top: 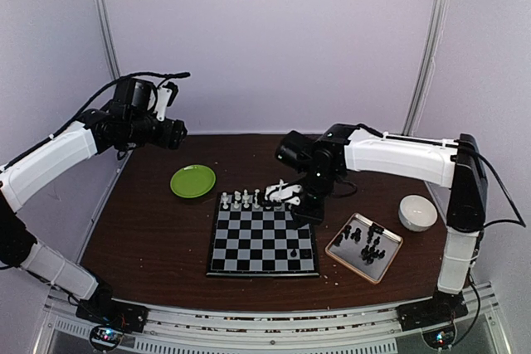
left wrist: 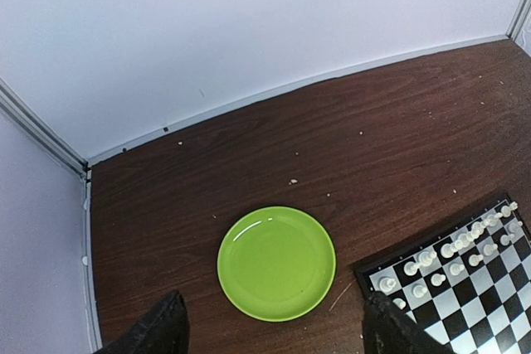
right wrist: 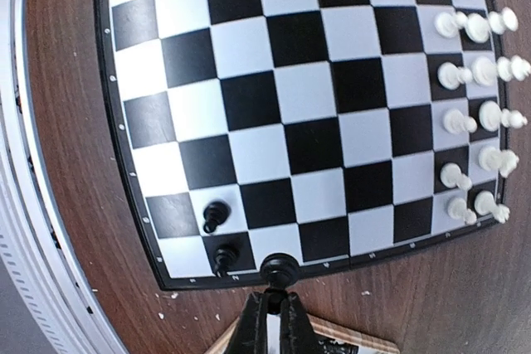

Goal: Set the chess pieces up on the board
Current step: Place the pawn at c7.

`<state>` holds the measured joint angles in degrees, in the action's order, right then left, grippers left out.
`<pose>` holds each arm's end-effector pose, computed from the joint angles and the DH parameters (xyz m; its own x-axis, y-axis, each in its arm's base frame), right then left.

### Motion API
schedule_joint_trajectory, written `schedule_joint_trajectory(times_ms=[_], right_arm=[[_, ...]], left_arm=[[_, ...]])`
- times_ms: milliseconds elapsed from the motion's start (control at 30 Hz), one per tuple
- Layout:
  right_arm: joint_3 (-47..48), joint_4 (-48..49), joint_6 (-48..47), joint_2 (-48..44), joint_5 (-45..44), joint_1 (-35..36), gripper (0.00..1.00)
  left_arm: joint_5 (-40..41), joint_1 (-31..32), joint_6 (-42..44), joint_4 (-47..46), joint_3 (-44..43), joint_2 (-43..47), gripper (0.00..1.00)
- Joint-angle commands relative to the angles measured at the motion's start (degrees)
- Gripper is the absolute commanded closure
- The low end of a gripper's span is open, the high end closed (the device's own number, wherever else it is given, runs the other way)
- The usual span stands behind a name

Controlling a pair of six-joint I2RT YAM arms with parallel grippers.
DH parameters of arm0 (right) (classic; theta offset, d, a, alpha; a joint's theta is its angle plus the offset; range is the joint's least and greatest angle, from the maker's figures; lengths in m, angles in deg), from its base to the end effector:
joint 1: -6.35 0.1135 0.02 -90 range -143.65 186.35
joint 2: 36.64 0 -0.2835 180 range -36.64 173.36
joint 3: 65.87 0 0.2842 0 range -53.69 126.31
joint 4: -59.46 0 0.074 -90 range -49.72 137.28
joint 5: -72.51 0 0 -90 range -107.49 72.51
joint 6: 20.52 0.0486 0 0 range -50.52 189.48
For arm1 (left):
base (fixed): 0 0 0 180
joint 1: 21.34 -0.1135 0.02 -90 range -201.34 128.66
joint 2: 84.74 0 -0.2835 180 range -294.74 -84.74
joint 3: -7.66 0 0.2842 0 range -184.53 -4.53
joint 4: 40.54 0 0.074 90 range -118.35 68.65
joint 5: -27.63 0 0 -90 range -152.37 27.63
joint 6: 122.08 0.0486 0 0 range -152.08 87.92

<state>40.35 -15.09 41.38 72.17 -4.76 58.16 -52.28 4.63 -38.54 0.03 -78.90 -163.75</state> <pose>0.2527 0.3386 0.2507 -0.1563 -0.9418 -0.2975 -0.9869 0.1371 0.0847 0.3183 -0.1455 0.3627 -0.5204 0.1303 -0.8439 0.2420 0.9703 0.0005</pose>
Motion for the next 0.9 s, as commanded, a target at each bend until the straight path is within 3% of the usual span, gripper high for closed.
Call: schedule_joint_trajectory(times_ms=[0, 867], right_arm=[[4.88, -2.56, 0.02, 3.53, 0.36, 3.02, 0.96], [9.38, -5.09, -0.18, 13.48, 1.70, 7.25, 0.94]], left_arm=[[-0.95, 0.20, -0.66, -1.78, -0.51, -0.45, 0.27], [-0.78, 0.19, -0.64, -1.75, -0.51, 0.00, 0.27]])
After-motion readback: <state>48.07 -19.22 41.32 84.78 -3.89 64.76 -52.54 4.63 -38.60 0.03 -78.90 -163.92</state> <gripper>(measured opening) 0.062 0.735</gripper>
